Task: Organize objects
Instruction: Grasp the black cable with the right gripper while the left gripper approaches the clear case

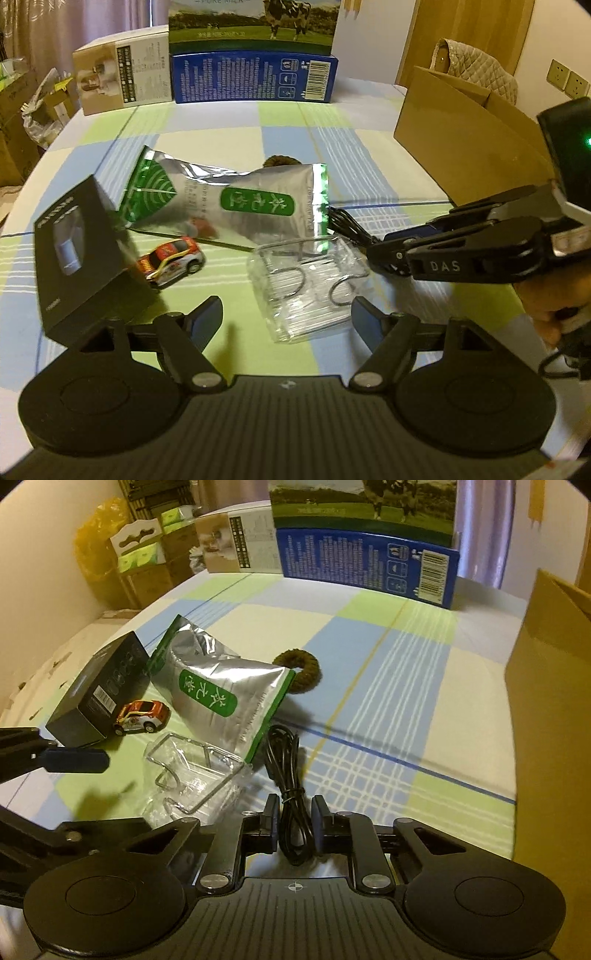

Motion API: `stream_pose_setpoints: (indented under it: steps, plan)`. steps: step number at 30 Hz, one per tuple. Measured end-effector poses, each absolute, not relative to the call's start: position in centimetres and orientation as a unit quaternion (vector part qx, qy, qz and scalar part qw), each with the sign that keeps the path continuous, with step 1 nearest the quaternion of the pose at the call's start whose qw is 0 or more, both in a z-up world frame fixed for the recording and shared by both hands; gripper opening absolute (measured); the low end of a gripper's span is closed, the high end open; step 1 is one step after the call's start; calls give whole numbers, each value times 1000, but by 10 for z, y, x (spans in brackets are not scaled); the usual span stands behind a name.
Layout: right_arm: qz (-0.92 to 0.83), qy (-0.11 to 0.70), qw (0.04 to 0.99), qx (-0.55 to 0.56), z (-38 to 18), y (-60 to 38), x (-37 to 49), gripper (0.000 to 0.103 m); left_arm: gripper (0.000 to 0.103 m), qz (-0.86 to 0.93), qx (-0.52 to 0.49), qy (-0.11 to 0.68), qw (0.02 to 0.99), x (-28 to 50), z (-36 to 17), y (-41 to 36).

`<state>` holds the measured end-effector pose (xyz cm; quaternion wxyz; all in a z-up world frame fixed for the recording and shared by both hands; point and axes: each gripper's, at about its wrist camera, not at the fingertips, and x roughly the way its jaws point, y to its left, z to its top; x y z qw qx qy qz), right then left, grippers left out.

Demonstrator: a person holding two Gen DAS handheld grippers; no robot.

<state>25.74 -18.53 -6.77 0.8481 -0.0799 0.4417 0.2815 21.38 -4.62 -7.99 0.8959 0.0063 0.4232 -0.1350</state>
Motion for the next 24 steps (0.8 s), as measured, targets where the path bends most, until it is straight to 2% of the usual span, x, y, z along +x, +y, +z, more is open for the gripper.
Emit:
stream_pose_setpoints:
  steps: [19,24]
  plan:
    - [249,465,848,-53,-64,-209,260,13,76,-140,11,411,901,247,-99,-69]
    - [254,466,845,-57,-64,-209,260,13,70,-141,10,412,900,249,-100,-67]
